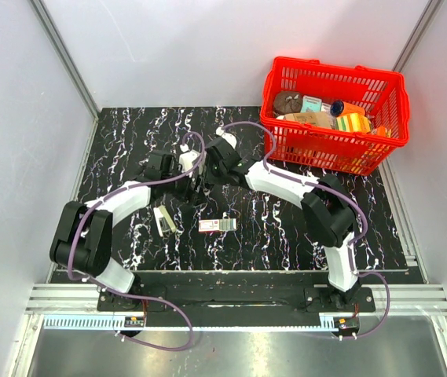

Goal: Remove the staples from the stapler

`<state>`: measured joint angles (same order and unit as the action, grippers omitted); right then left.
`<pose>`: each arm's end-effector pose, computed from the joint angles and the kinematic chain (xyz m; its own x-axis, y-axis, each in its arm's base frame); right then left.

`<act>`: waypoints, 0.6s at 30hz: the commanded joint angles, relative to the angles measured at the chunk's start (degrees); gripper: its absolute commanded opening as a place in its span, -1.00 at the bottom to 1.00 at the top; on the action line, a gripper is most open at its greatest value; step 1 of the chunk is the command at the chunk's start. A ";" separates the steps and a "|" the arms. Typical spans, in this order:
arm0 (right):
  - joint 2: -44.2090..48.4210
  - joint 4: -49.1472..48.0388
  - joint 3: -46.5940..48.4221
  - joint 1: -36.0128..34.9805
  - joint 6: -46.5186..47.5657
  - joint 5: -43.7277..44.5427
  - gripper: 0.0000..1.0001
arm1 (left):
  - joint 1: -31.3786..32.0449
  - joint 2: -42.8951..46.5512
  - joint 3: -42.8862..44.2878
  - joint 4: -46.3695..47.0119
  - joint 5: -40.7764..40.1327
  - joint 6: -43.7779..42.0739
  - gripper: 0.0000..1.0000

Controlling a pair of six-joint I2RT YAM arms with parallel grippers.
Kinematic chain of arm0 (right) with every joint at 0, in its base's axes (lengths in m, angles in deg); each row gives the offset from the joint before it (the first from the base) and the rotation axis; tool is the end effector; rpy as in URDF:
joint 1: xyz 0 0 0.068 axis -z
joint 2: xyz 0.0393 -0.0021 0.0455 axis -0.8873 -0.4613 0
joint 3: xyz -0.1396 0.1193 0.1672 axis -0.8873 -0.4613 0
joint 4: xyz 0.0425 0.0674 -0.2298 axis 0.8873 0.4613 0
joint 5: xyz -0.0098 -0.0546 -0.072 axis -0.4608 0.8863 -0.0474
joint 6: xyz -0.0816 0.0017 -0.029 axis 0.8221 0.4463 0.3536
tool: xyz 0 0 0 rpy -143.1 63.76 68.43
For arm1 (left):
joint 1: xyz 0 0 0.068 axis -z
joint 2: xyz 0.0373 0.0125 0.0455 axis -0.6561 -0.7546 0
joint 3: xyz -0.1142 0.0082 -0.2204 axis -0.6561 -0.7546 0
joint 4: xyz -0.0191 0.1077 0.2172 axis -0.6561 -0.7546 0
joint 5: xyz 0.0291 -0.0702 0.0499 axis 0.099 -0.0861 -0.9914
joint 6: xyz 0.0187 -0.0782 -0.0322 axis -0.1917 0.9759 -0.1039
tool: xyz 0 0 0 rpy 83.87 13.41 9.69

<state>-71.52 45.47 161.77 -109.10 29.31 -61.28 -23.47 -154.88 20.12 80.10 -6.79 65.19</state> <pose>0.3274 0.3304 0.1875 -0.7771 0.1298 -0.6159 -0.1808 0.8912 0.4160 0.2919 -0.1334 0.1570 -0.6249 0.3026 -0.7196 0.6689 0.6828 -0.2938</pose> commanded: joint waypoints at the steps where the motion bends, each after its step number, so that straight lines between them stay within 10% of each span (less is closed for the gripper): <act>1: 6.05 -8.77 -1.50 -0.89 -4.40 -1.57 -1.00 | -1.80 -1.59 2.34 6.20 5.88 3.18 0.56; 18: 8.51 -17.30 -8.09 -0.89 -10.47 -7.81 -1.00 | -6.11 -3.09 2.95 8.67 14.23 4.24 -0.34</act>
<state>-68.64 34.36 153.71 -109.12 21.69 -64.47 -28.56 -158.20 20.76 83.86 5.39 69.46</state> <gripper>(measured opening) 0.380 0.353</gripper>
